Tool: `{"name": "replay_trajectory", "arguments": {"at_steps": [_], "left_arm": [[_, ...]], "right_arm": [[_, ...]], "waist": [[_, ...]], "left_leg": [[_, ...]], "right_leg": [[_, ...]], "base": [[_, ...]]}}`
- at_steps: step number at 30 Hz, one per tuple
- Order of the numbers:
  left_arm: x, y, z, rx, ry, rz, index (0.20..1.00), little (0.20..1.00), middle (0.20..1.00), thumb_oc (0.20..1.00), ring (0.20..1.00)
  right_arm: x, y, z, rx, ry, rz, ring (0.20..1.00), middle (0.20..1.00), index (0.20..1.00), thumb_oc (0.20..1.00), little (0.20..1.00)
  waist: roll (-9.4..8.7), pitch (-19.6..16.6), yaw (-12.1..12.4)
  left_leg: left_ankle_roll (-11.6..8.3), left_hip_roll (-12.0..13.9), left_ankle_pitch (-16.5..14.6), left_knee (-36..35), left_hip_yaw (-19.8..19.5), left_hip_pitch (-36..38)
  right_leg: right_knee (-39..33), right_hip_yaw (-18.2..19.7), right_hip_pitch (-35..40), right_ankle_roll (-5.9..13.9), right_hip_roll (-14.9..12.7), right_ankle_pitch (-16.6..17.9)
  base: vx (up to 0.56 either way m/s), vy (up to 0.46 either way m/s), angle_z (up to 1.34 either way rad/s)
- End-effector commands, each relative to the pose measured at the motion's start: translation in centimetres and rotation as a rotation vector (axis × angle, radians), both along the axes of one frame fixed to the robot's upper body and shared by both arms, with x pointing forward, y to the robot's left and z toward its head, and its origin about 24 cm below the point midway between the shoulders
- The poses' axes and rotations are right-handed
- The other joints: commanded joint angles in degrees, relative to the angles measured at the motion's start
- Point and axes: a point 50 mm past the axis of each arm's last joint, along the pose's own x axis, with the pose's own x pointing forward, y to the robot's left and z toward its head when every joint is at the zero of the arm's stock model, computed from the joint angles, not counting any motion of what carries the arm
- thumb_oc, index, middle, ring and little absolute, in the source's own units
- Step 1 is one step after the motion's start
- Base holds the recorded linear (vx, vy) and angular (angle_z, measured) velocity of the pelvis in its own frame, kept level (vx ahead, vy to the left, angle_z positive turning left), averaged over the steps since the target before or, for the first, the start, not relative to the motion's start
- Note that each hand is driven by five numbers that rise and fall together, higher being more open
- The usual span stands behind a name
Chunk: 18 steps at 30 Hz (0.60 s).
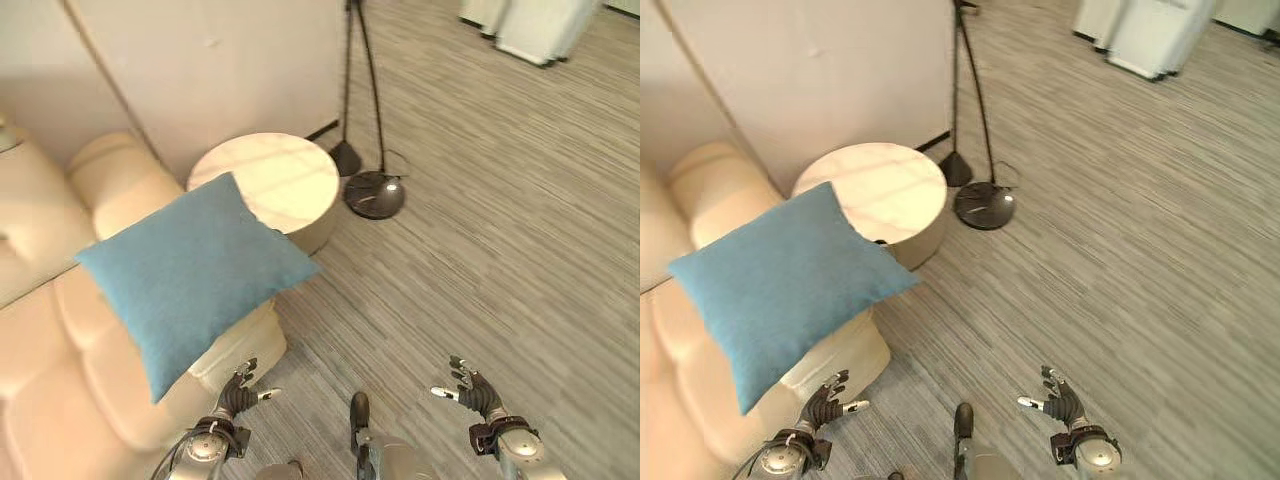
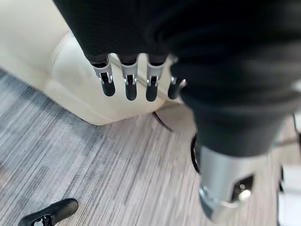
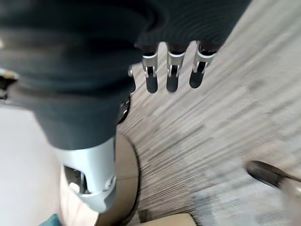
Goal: Pick up all the scattered cushions and arrange them neatly on the sofa.
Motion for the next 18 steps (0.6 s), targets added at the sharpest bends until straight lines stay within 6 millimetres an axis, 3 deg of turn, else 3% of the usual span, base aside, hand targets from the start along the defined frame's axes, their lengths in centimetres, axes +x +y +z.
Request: {"name": "replay_trajectory", "arguments": {"at_steps": [1,2,4,5,7,11,14,18], "left_arm": [[1.3,1.0,1.3,0.009,-0.081,0.015,1.0,1.0,1.0,1.0,1.0],[1.2,1.0,1.3,0.01,-0.08,0.015,1.0,1.0,1.0,1.0,1.0],[1.0,1.7,1.3,0.026,-0.073,0.039,1.0,1.0,1.0,1.0,1.0],[1.0,1.9,1.2,0.028,-0.07,0.057,1.0,1.0,1.0,1.0,1.0],[0.8,2.2,1.2,0.025,-0.068,0.083,1.0,1.0,1.0,1.0,1.0],[0.1,2.7,0.7,0.033,-0.045,0.114,1.0,1.0,1.0,1.0,1.0],[0.0,3.5,0.9,0.046,-0.046,0.139,1.0,1.0,1.0,1.0,1.0],[-0.1,4.5,1.2,0.068,-0.051,0.166,1.0,1.0,1.0,1.0,1.0]], "right_arm": [[-0.3,-1.1,1.0,-0.009,-0.064,-0.037,1.0,1.0,1.0,1.0,1.0],[-0.3,-1.1,1.0,-0.009,-0.064,-0.037,1.0,1.0,1.0,1.0,1.0],[-0.5,-1.3,0.7,-0.02,-0.046,-0.042,1.0,1.0,1.0,1.0,1.0],[-0.4,-1.2,0.7,-0.025,-0.046,-0.038,1.0,1.0,1.0,1.0,1.0],[-0.5,-1.1,0.8,-0.02,-0.048,-0.032,1.0,1.0,1.0,1.0,1.0],[-0.3,-0.3,0.6,-0.015,-0.042,-0.007,1.0,1.0,1.0,1.0,1.0],[0.8,0.5,1.0,-0.006,-0.07,0.022,1.0,1.0,1.0,1.0,1.0],[1.7,1.2,1.6,0.002,-0.107,0.035,1.0,1.0,1.0,1.0,1.0]], "waist": [[1.09,-0.49,-2.6],[1.07,-0.52,-2.67],[0.77,-0.82,-1.83],[0.51,-0.81,-1.65],[1.2,-1.14,-1.54],[1.04,-2.31,-0.95],[0.62,-2.41,0.5],[1.31,-1.5,1.06]], "left_leg": [[0.75,3.52,6.98,-7.52,10.9,-6.17],[0.74,3.48,7.05,-7.62,10.85,-6.15],[-0.32,5.91,10.6,-9.45,11.69,-9.48],[-1.05,6.74,10.33,-9.93,12.1,-9.86],[-0.62,7.48,11.98,-12.03,14.22,-8.76],[0.09,5.89,10.92,-11.05,13.87,-8.46],[2.92,2.41,7.67,-10.51,13.25,-6.04],[5.14,0.4,5.5,-11.15,11.67,-2.67]], "right_leg": [[6.1,-3.0,7.83,7.85,-2.79,-13.27],[6.06,-3.06,7.86,7.85,-2.82,-13.27],[5.5,-5.02,9.63,7.96,-3.6,-14.23],[5.53,-5.45,10.86,8.17,-4.04,-15.44],[6.11,-7.49,11.7,8.28,-4.21,-15.6],[7.82,-7.59,13.06,9.09,-6.13,-15.78],[16.21,-6.61,10.82,11.04,-9.7,-11.92],[27.02,-5.86,6.64,11.38,-11.18,-8.09]], "base": [[0.09,0.026,1.02],[0.16,0.071,0.96],[0.25,0.12,0.59],[0.21,0.138,0.53],[0.24,0.198,0.6],[0.26,0.205,0.14],[0.3,0.291,-0.15],[0.17,0.153,0.19]]}}
